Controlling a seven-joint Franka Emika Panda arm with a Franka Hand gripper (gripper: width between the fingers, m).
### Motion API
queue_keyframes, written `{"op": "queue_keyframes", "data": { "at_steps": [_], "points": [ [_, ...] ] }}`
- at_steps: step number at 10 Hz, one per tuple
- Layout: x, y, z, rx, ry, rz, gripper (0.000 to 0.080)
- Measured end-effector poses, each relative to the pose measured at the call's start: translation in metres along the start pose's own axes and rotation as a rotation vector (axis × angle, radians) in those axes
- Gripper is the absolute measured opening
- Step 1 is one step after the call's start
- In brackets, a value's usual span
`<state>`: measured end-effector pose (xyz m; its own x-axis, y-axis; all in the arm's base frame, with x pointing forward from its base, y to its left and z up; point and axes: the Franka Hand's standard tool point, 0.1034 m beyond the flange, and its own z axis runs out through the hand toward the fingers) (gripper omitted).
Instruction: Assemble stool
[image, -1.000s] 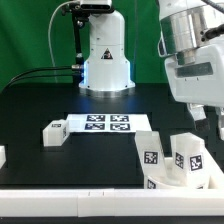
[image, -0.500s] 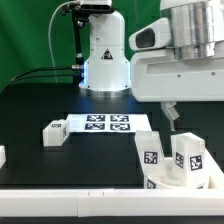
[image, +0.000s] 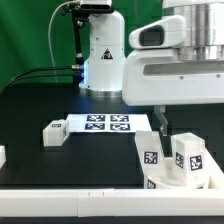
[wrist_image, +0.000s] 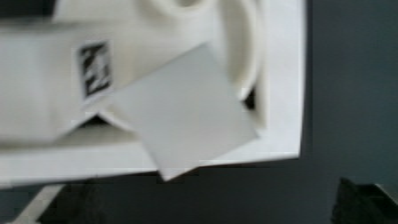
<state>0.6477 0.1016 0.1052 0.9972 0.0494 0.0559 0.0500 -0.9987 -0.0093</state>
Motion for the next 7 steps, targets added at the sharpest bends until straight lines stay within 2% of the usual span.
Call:
{"op": "queue_keyframes", "data": {
  "at_steps": [1,2,3,5,7],
  "points": [
    [0.001,-0.001,0.004,-0.032,-0.025,-0.131,0.0649],
    [0.002,0.006,0.005,-0.024,-0.005,-0.154,0.0649],
    [0.001,0.011,0.005,-0.039,-0.009,-0.202,0.0649],
    [0.0,0.012,0.007,-0.04,-0.012,-0.188,0.0649],
    [-0.008,0.01,0.028,-0.042,-0.042,-0.105,0.0649]
  ]
}}
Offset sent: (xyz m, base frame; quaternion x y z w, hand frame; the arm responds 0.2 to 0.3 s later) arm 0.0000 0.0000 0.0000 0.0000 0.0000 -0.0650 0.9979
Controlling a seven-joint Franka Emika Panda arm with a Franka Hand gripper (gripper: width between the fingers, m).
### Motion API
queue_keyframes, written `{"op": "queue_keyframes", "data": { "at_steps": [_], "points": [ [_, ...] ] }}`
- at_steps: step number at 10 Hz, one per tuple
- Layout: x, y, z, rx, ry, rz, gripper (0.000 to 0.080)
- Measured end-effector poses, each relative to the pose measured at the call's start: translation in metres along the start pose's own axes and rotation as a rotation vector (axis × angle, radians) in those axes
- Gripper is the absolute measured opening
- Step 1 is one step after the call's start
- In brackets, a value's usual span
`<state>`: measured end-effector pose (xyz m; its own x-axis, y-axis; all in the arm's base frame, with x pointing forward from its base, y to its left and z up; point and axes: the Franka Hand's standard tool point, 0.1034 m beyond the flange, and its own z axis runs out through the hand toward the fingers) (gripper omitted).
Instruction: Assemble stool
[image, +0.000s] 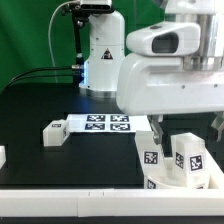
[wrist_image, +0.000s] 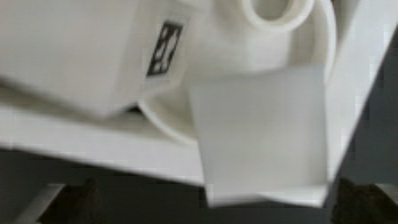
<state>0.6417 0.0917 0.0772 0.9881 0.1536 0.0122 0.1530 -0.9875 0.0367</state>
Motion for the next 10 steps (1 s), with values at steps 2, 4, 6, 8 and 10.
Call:
{"op": "queue_keyframes", "data": {
  "at_steps": [2,4,6,8,10],
  "points": [
    [-0.0003,-0.0071,0.0078,-0.001,0.008,0.026,0.0649],
    [0.0,-0.0048,0.0075,-0.002,0.008,0.061,0.0619],
    [0.0001,-0.0047,0.0075,0.0,0.009,0.111,0.0441],
    [0.0002,-0.0053,0.0075,0.0,0.01,0.293,0.0334],
    [0.0024,-0.0105,0.0053,0.009,0.013,0.597,0.0334]
  ]
}}
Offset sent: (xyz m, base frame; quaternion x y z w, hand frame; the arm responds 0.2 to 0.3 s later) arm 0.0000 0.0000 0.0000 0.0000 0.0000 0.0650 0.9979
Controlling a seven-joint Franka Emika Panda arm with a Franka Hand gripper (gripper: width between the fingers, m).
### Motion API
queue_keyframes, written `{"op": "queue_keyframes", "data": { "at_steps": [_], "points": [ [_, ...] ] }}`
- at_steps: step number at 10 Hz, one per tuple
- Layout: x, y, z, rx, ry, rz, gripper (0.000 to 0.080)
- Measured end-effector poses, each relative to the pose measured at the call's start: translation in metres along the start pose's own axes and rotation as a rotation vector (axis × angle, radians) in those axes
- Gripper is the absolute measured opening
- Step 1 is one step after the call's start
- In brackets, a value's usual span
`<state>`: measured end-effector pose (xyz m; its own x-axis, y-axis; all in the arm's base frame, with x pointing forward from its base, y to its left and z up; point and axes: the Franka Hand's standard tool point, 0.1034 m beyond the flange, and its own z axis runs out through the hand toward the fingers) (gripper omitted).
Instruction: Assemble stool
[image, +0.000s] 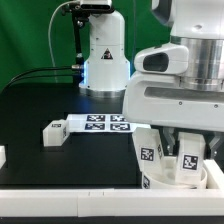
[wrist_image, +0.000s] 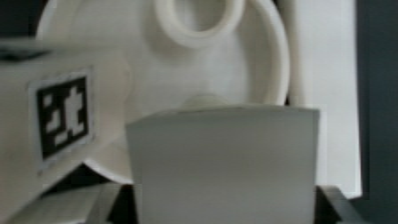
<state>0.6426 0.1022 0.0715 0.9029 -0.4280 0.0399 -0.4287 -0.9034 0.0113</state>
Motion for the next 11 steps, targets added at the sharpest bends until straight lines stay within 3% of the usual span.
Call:
{"op": "queue_keyframes", "data": {
  "at_steps": [1,3,8,9,10,11],
  "points": [
    [-0.001,-0.0036,-0.0015,0.004,-0.003,0.21,0.0334],
    [-0.0027,-0.0064,-0.0004,0.037,-0.03,0.589,0.0334],
    [-0.0041,-0.0064,0.0018,0.036,-0.04,0.927,0.0334],
    [-0.0054,-0.0079,0.002,0.04,-0.05,1.128,0.0334],
    [-0.0053,-0.0077,0.0036,0.079,-0.045,1.355,0.0335],
    [-0.0069,-0.0051,0.0043,0.134,-0.037,1.541,0.0335]
  ]
}}
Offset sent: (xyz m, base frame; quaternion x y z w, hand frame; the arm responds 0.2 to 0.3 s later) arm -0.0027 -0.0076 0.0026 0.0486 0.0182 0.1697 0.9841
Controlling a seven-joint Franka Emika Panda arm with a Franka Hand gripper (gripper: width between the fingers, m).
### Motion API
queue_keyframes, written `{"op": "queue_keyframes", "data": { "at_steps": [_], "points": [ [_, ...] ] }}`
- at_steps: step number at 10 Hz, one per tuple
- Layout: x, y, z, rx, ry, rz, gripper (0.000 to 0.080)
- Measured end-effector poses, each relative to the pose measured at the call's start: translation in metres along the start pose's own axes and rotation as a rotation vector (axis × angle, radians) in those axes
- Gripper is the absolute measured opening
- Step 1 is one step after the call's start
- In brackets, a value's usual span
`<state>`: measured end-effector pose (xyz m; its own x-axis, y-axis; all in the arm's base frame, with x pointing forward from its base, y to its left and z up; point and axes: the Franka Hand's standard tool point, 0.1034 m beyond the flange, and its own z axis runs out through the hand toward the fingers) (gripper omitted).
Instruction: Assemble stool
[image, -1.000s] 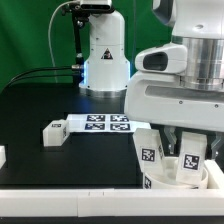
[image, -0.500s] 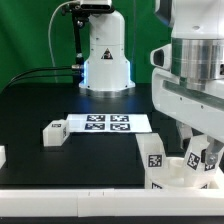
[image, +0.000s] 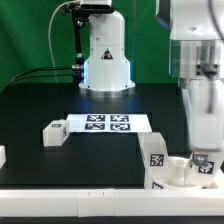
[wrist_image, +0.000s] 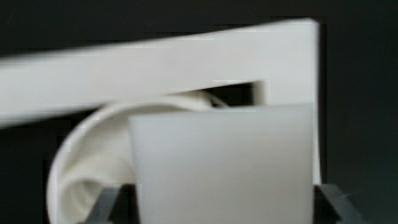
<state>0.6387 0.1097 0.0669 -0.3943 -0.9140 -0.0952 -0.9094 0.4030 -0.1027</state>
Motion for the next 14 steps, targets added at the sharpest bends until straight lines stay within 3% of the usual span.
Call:
{"op": "queue_keyframes", "data": {
  "at_steps": [4,5,6,8,11,13,14],
  "points": [
    [-0.001,0.002,0.0,0.004,-0.018,-0.05,0.0339],
    [-0.003,0.006,-0.003,-0.036,-0.015,-0.151,0.0531],
    [-0.01,0.003,-0.013,-0.04,-0.029,-0.278,0.0616],
    [-0.018,0.0,-0.028,-0.029,-0.06,-0.691,0.0642],
    [-0.015,0.0,-0.025,-0.029,-0.056,-0.856,0.0649],
    [-0.026,0.001,-0.029,-0.027,-0.008,-1.257,0.0649],
    [-0.03,-0.003,-0.031,0.007,-0.003,-1.519,0.0649]
  ]
}}
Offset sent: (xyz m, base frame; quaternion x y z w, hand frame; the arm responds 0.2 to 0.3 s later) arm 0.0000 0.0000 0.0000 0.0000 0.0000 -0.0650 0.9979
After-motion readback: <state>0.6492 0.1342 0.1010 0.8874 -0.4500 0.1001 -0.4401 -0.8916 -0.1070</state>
